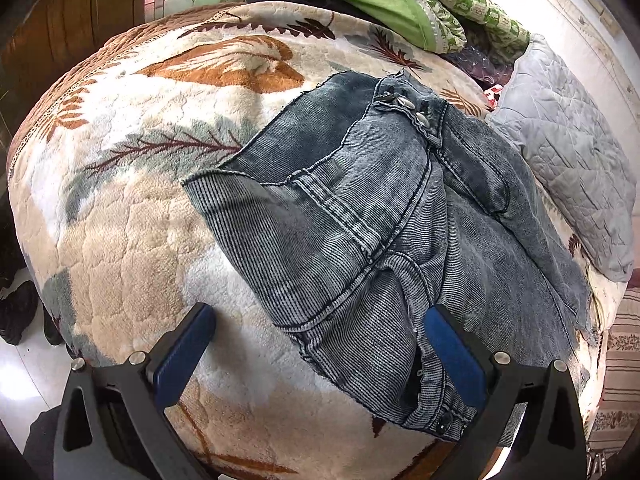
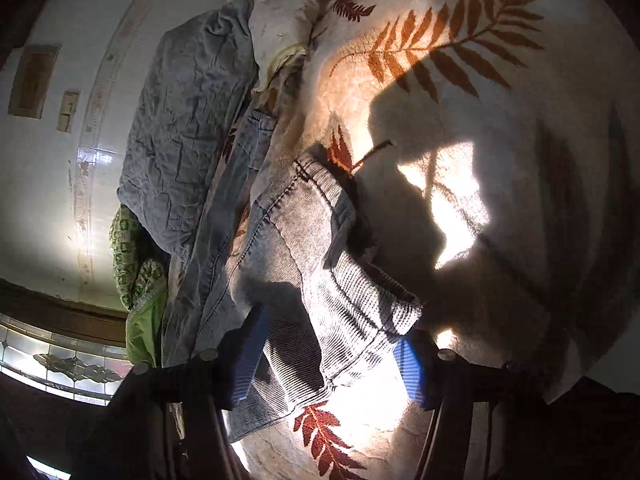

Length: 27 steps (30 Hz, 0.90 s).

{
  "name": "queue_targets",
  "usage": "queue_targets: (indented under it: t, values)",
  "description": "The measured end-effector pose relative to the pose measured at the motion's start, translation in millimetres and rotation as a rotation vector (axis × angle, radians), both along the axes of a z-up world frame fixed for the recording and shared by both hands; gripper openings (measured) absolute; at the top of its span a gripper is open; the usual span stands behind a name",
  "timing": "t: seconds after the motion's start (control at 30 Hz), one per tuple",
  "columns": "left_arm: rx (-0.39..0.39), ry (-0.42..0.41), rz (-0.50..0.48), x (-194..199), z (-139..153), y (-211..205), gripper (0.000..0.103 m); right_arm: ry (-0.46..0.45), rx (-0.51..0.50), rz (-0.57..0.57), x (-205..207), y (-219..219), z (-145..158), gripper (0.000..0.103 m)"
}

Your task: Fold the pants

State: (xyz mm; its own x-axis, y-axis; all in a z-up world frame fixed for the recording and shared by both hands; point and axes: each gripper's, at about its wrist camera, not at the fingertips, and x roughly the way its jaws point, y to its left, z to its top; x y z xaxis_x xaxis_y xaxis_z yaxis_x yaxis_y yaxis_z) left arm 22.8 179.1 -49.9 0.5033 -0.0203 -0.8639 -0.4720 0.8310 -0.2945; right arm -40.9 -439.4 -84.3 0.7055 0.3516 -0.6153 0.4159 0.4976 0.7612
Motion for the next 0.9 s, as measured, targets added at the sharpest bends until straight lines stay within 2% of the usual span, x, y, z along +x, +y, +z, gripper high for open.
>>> queue_targets:
  t: [0.07, 0.1, 0.17, 0.2, 0.23, 0.3, 0.33, 0.43, 0.57, 0.7, 0.8, 0.9]
  values:
    - [-0.013, 0.007, -0.014, -1, 2, 1, 0.103, 0.001, -0.037, 0.010, 1, 3, 3, 0.049]
    - [-0.025, 0.003, -0.006, -6, 3, 4, 0.103, 0.002, -0.060, 0.019, 2, 4, 4, 0.043]
    - [-0.022, 0.003, 0.026, -11, 7, 8, 0.091, 0.009, -0.091, 0.035, 2, 6, 5, 0.038]
    - [-0.012, -0.005, 0.052, -18, 10, 12, 0.070, 0.009, -0.105, 0.039, 2, 7, 4, 0.037]
    - [-0.005, -0.011, 0.067, -20, 12, 14, 0.045, 0.009, -0.120, 0.041, 2, 7, 5, 0.037]
    - [-0.030, -0.012, 0.053, -21, 12, 18, 0.024, 0.006, -0.155, 0.047, 3, 9, 9, 0.035]
    - [-0.039, -0.013, 0.056, -21, 12, 21, 0.020, 0.005, -0.166, 0.050, 2, 10, 10, 0.034]
    - [-0.045, -0.040, 0.062, -26, 20, 24, 0.018, 0.011, -0.183, 0.058, 3, 12, 11, 0.028]
    - [0.051, -0.168, 0.080, -46, 56, 14, 0.015, -0.009, -0.241, 0.059, 2, 13, 25, 0.011]
    - [0.072, -0.253, 0.107, -68, 79, 9, 0.015, -0.043, -0.342, 0.062, -7, 12, 52, 0.010]
    - [0.083, -0.212, 0.102, -73, 69, 7, 0.015, -0.029, -0.404, 0.043, -16, 7, 58, 0.010]
    - [0.058, -0.089, 0.094, -64, 39, 8, 0.016, 0.071, -0.333, 0.063, -10, -2, 29, 0.013]
